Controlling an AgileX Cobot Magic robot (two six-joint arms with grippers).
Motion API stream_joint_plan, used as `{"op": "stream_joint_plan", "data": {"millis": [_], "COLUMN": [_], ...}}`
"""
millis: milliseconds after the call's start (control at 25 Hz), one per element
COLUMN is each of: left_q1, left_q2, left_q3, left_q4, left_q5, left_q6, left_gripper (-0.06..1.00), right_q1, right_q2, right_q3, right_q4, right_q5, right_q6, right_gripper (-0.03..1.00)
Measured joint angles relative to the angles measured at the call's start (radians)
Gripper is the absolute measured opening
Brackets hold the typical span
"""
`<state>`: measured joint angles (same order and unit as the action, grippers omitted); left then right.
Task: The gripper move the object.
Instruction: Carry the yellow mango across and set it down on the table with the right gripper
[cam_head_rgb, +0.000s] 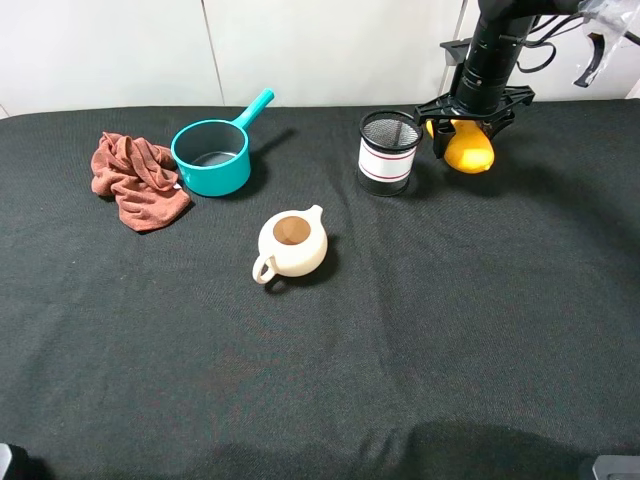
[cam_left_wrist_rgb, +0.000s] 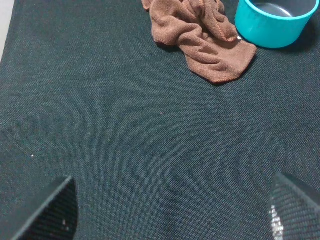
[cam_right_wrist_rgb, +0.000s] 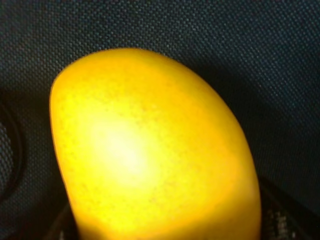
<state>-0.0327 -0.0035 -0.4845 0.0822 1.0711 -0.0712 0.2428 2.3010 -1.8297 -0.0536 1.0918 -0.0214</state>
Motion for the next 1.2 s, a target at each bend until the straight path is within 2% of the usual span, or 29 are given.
{"op": "stream_joint_plan", "data": {"millis": [1200], "left_q1": [0.000], "left_q2": [0.000], "left_q3": [0.000], "left_q4": [0.000], "left_q5": [0.000], "left_q6": [0.000], "left_gripper": [0.76], "right_q1": [0.000], "right_q2": [0.005], "right_q3": [0.000], "right_q4": [0.000], "right_q5": [-0.015], "right_q6": [-0.001], "right_gripper": [0.48]}}
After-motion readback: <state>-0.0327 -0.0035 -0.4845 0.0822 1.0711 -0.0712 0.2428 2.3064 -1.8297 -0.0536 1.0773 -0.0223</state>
